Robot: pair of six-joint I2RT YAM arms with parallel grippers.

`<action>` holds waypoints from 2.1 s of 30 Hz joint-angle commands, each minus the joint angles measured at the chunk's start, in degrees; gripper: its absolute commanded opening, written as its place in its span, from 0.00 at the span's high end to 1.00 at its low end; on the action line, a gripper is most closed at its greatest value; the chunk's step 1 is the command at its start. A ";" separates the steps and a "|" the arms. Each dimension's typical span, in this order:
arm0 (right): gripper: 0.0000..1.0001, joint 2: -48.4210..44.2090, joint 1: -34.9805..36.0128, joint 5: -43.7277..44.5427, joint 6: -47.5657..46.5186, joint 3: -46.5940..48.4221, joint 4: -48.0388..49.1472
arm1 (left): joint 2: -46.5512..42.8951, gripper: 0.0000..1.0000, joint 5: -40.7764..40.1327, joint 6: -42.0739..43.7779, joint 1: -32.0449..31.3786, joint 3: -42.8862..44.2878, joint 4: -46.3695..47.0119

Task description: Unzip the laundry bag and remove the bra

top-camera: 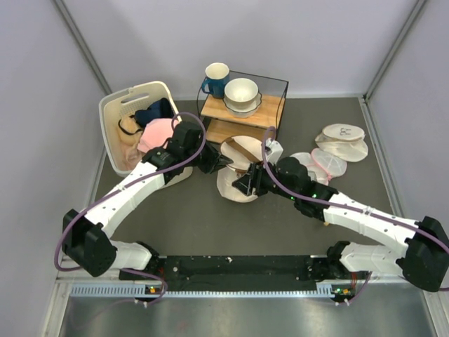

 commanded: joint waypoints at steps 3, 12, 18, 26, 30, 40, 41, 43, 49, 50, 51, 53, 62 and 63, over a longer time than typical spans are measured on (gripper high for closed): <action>0.51 -2.81 0.60 4.16 -1.62 0.74 2.69 | -1.34 1.00 1.69 -1.18 -0.16 -0.38 2.43; 0.59 -3.51 0.60 3.20 -1.97 0.30 3.65 | 0.77 1.00 3.09 -0.12 -0.07 -0.03 2.87; 0.63 -3.69 0.60 3.99 -2.06 0.04 3.39 | 1.29 1.00 3.09 -0.12 0.10 -0.21 3.05; 0.78 -4.04 0.60 6.62 -1.53 -0.58 2.69 | 1.73 1.00 3.70 -0.12 0.28 0.05 3.48; 0.99 -3.34 0.60 7.41 -1.44 -0.40 2.16 | 1.82 1.00 4.41 -0.29 0.19 0.05 3.83; 1.00 -5.00 0.60 10.31 -0.91 -1.89 0.40 | 0.77 1.00 3.88 -0.65 0.45 -0.91 4.19; 1.00 -5.27 0.69 10.32 -1.00 -2.16 0.40 | 0.85 1.00 3.97 -0.65 0.45 -0.91 4.10; 1.00 -5.88 0.60 10.58 -1.00 -2.60 0.40 | 0.77 1.00 3.97 -0.56 0.54 -1.00 4.19; 1.00 -7.12 0.60 9.71 -1.27 -3.48 1.28 | 0.68 1.00 3.71 -0.47 0.80 -1.00 4.19; 0.99 -6.94 0.52 9.26 -1.27 -3.13 1.28 | 0.85 1.00 3.71 -0.47 0.80 -1.00 4.19; 0.81 -6.42 0.60 8.91 -1.09 -2.87 1.11 | 0.85 1.00 3.79 -0.56 0.80 -0.91 4.19; 0.75 -5.80 0.69 9.17 -0.65 -2.34 0.58 | 0.94 1.00 3.88 -0.47 0.81 -0.82 4.19; 0.67 -4.22 0.60 7.42 -1.09 -1.81 3.39 | 1.03 1.00 4.14 -0.47 0.89 -0.82 4.45; 0.68 -3.87 0.60 7.07 -1.18 -1.63 3.48 | 1.12 1.00 4.32 -0.47 0.89 -0.74 4.54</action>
